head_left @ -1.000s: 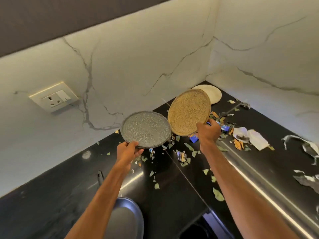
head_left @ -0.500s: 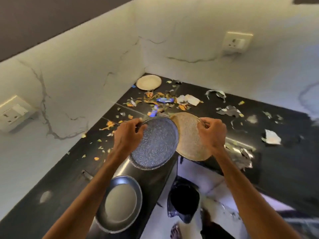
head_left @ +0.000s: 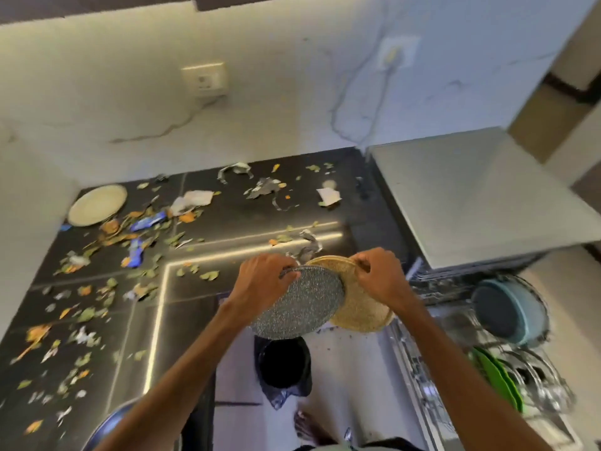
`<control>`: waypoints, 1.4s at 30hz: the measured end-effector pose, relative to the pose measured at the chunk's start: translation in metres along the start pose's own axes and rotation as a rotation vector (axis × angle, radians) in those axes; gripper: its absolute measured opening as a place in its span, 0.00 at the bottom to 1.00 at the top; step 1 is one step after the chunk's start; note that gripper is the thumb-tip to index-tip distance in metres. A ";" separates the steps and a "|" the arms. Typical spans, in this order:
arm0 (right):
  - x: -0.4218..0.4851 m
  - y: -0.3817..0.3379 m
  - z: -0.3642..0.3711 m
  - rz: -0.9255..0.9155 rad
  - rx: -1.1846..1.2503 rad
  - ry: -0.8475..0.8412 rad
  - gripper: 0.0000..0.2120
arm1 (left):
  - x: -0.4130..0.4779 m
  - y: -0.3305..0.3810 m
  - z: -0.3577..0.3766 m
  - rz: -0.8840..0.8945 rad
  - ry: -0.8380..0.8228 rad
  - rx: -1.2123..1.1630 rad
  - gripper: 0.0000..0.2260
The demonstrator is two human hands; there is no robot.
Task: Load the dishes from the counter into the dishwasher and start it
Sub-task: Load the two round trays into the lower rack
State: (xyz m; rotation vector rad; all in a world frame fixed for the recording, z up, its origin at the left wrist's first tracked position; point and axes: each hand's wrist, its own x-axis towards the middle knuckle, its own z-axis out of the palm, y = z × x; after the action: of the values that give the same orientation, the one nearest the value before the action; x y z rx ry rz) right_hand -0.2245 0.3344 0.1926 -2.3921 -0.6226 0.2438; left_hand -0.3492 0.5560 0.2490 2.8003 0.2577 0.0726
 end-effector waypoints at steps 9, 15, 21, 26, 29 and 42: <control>-0.094 0.116 -0.070 0.307 -0.056 0.115 0.08 | 0.020 0.151 0.069 0.201 -0.141 0.091 0.08; -0.146 0.184 -0.094 0.509 -0.018 0.199 0.11 | 0.020 0.235 0.110 0.297 -0.195 0.148 0.10; -0.170 0.251 -0.099 0.625 0.022 0.230 0.13 | 0.046 0.299 0.162 0.411 -0.308 0.225 0.10; -0.159 0.312 -0.090 0.742 0.060 0.275 0.12 | 0.084 0.333 0.222 0.487 -0.355 0.327 0.11; -0.138 0.361 -0.076 0.810 0.098 0.268 0.04 | 0.114 0.348 0.267 0.571 -0.382 0.402 0.16; -0.054 0.559 -0.020 1.046 0.048 0.029 0.13 | 0.241 0.392 0.495 0.687 -0.514 0.310 0.11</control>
State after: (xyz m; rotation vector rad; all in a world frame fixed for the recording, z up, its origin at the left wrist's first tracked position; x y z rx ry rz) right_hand -0.0565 -0.0822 -0.1451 -2.4449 0.6957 0.6362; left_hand -0.0071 0.0792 -0.0865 2.9346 -0.8767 -0.5615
